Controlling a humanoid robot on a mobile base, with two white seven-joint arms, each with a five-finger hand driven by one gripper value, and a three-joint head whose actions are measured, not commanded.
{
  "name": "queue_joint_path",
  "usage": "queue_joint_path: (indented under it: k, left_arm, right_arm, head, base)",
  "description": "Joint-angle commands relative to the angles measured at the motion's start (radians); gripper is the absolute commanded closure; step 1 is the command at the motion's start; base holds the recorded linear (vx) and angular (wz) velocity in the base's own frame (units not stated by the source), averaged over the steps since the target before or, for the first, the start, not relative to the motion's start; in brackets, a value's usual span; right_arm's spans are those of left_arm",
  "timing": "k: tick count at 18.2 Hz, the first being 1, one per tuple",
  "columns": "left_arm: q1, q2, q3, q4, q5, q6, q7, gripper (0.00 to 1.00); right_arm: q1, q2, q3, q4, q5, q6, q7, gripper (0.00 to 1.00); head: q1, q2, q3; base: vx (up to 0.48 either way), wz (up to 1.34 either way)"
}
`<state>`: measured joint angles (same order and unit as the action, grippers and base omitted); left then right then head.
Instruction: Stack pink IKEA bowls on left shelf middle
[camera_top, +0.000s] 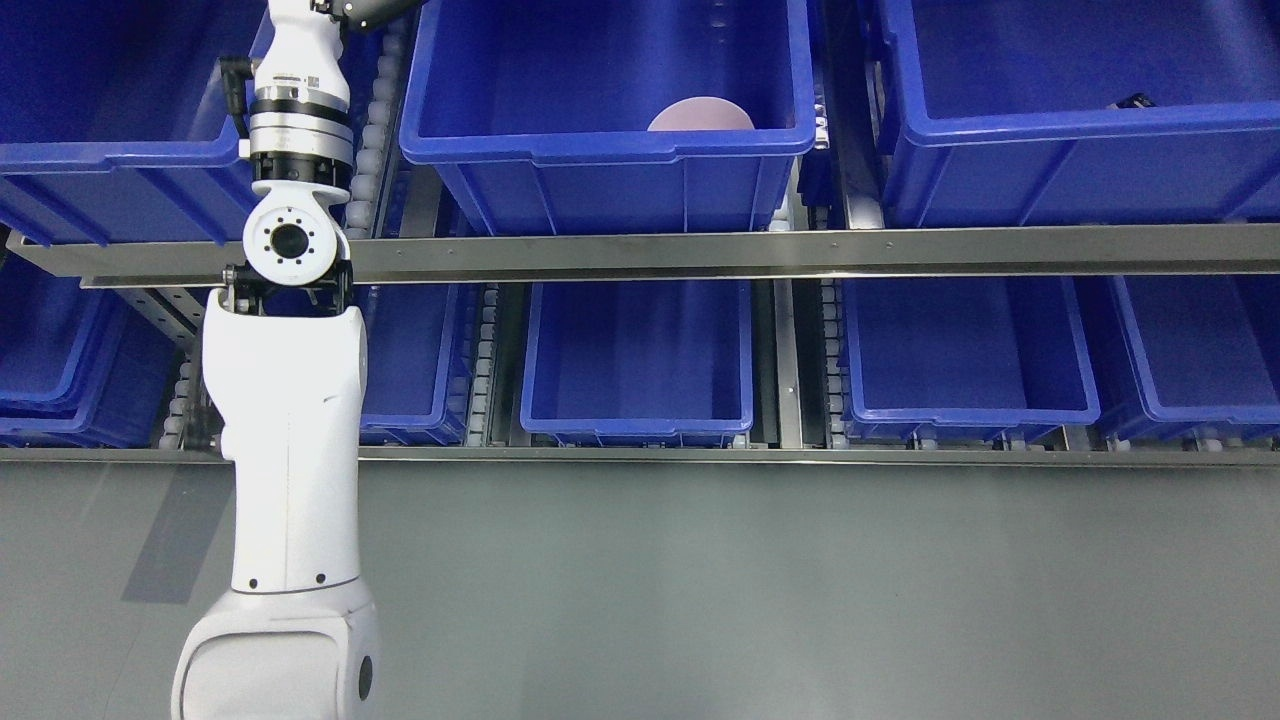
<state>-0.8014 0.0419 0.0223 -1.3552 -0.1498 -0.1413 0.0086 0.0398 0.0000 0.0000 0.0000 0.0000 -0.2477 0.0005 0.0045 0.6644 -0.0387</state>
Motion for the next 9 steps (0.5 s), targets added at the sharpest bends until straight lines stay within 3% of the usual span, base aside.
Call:
queue_joint_path:
  k: [1, 9]
  left_arm:
    - [0.105, -0.024, -0.039, -0.053, 0.170, 0.051, 0.027, 0.01]
    - [0.113, -0.024, -0.085, -0.056, 0.174, 0.106, 0.025, 0.01]
  right_arm:
    - [0.000, -0.017, -0.005, -0.017, -0.002, 0.001, -0.001, 0.00]
    - [0.000, -0.017, -0.005, -0.017, -0.002, 0.001, -0.001, 0.00]
  head:
    - [0.0000, 0.000, 0.000]
    - [0.0000, 0.000, 0.000]
  base:
    - [-0.081, -0.03]
    - [-0.096, 0.00]
